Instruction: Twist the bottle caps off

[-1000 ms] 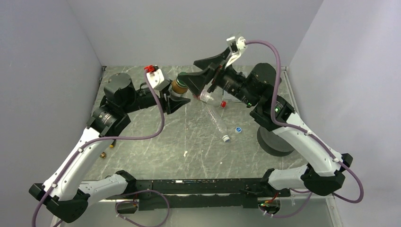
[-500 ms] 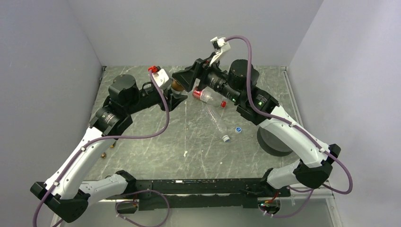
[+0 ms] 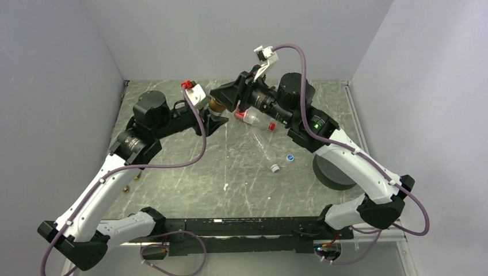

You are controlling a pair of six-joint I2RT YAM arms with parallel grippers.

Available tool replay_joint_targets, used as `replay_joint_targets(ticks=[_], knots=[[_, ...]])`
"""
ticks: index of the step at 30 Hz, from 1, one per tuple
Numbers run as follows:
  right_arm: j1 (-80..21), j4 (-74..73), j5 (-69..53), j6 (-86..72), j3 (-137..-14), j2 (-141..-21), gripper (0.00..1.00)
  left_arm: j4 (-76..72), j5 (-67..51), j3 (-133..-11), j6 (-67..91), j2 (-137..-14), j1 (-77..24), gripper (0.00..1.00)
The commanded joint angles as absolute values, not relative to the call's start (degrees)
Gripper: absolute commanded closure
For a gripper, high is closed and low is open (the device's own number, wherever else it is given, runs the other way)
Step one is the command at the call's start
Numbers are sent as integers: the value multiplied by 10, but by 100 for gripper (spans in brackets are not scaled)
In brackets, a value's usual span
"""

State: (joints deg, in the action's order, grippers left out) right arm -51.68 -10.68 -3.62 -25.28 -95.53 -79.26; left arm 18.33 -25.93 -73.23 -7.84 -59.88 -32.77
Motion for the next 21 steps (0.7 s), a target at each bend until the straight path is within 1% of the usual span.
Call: replay_joint_targets(ticks=[1,5,9,11,13,15,17,21], knots=[[-512,-63,-94,-213,-951,-758,94,153,-354,-744,-52,-590,-327,100],[-502,-10,-215,-164,-908,-717,94,144,-488,-746,-9,-590,-327,100],[-485,27,-347,-160,-897,-694,94,110,-630,-745,67,-595,-327,100],[-475,38,-390,-170,-897,-691,95,97,-667,-745,94,-598,-327,100],[-462,52,-410,-189,-893,-690,96,97,-678,-747,99,-598,-327,100],[-451,58,-383,-199,-884,-685,97,110,-665,-750,84,-597,-327,100],[-438,33,-322,-201,-876,-675,97,131,-637,-753,59,-595,-327,100],[-387,-104,-123,-216,-874,-676,95,160,-603,-754,23,-588,-327,100]])
